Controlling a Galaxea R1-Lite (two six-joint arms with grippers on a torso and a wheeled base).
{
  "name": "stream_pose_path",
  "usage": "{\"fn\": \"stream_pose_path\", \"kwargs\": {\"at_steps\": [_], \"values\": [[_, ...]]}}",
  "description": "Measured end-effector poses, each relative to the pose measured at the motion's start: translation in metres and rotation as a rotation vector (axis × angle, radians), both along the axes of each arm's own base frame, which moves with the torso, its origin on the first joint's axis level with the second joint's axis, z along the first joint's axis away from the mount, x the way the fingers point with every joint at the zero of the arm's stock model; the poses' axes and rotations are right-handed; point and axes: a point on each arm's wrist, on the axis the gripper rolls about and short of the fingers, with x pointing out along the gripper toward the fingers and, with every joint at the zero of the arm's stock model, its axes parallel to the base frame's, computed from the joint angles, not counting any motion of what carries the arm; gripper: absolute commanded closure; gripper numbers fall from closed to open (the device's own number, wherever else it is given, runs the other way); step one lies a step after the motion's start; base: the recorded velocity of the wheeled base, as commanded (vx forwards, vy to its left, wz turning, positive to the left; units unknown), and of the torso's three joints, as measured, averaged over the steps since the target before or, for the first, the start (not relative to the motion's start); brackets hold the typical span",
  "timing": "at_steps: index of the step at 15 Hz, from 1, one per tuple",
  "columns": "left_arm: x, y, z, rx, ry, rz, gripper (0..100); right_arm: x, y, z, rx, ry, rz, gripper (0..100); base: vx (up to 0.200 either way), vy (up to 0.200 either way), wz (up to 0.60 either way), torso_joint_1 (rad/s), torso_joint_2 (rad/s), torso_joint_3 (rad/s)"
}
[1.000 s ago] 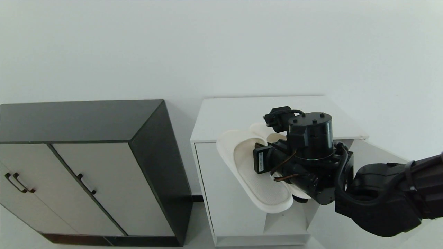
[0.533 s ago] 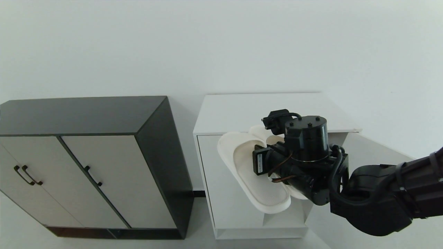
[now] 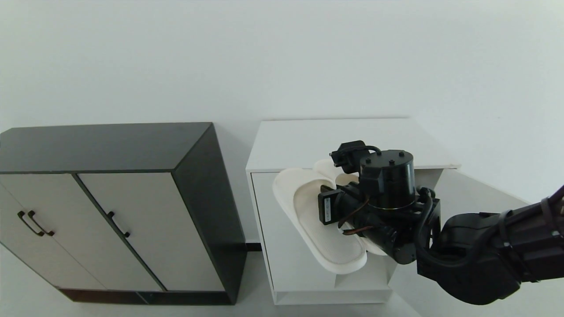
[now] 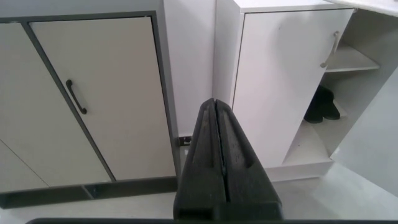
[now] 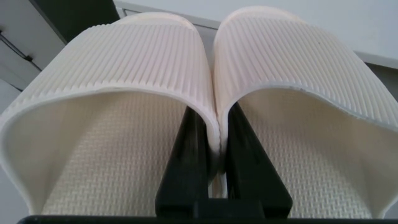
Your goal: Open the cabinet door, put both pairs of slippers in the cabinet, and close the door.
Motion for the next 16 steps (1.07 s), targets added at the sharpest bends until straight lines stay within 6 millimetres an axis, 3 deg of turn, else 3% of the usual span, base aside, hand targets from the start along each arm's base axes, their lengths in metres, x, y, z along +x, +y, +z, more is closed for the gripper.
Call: {"fn": "stream_pose_path", "kwargs": {"at_steps": [14,16], "values": [[0.0000,0.0000,0.0000,0.000,0.000,0.000,100,0.0005,0.0001,-0.0024,-0.012,-0.003,-0.033,100,0.000,-0.200,0.00,0.002,0.00,0.001],[0.0000,0.0000,0.0000,-0.001,0.000,0.001,100,0.0005,0.0003,-0.0014,-0.002,-0.014,-0.037,100,0.000,0.000,0.00,0.000,0.00,0.000]]}}
